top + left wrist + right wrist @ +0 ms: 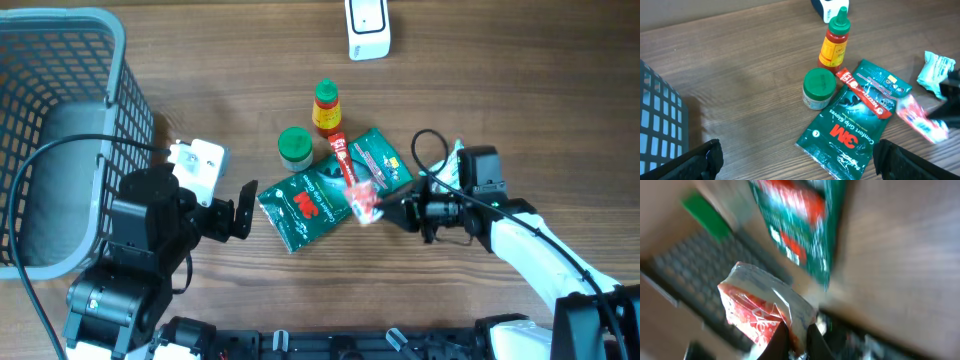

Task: Scan the item barcode
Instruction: 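Lift the packet and move it down-right toward the table front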

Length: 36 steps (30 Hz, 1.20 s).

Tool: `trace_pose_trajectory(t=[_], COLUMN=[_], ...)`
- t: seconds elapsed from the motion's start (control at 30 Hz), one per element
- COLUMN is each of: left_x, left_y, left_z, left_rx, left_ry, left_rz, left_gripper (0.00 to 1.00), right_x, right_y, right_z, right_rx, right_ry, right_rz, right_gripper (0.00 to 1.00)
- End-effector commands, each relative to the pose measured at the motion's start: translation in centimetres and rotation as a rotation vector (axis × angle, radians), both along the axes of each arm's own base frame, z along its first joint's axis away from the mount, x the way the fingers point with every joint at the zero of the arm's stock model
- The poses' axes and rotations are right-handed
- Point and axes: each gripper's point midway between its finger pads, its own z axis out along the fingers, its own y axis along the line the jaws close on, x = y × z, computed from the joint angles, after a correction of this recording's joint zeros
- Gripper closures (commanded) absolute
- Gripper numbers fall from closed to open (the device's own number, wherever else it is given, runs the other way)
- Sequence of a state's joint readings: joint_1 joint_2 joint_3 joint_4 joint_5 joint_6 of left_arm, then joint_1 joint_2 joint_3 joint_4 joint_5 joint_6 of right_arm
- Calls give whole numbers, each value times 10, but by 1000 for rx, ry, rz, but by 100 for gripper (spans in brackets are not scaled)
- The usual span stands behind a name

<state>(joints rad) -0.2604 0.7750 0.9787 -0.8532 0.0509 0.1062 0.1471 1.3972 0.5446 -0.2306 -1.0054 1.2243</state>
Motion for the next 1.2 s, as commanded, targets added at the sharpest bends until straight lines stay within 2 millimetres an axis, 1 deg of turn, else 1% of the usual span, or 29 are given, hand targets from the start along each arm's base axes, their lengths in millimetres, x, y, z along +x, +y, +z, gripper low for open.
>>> trace_pose_trajectory(t=[0.0,0.1,0.23,0.3,0.33,0.4,0.43,0.47,0.5,0.57,0.63,0.7,0.8,0.9,0.97,1.03,1.1,1.17], left_x=[0,0,0,0,0,0,0,0,0,0,0,0,0,0,0,0,0,0], left_y=[0,0,0,0,0,0,0,0,0,0,0,0,0,0,0,0,0,0], left_z=[0,0,0,0,0,0,0,0,0,0,0,0,0,0,0,0,0,0], left_rx=[-11,-11,-11,-11,-11,-11,-11,-11,-11,-11,-11,-11,-11,-11,-11,-11,-11,-11], left_ry=[0,0,0,0,0,0,0,0,0,0,0,0,0,0,0,0,0,0], left_rz=[3,3,3,3,3,3,3,3,3,3,3,3,3,3,3,3,3,3], left_gripper=[0,0,0,0,0,0,0,0,0,0,0,0,0,0,0,0,0,0], right_x=[-33,-44,-53,-59,-60,-62,-63,-65,-70,-82,-96,-103,-106,-105,-96,-72,-42,-7], right_y=[17,19,19,19,20,19,19,18,16,12,9,7,5,0,-7,-24,-41,-58], right_z=[44,64,79,78,78,76,72,63,51,42,42,48,62,60,59,54,65,85], right_rx=[280,399,490,496,496,490,466,420,354,287,252,235,210,110,7,-176,-313,-422], right_ry=[23,-7,-72,-15,-17,-83,-82,-56,-17,20,29,12,-70,-118,-230,-347,-533,-710], right_rz=[169,241,300,293,295,310,305,291,278,281,297,303,297,270,234,118,13,-109], right_gripper=[96,96,96,96,96,96,96,96,96,96,96,96,96,95,96,95,96,96])
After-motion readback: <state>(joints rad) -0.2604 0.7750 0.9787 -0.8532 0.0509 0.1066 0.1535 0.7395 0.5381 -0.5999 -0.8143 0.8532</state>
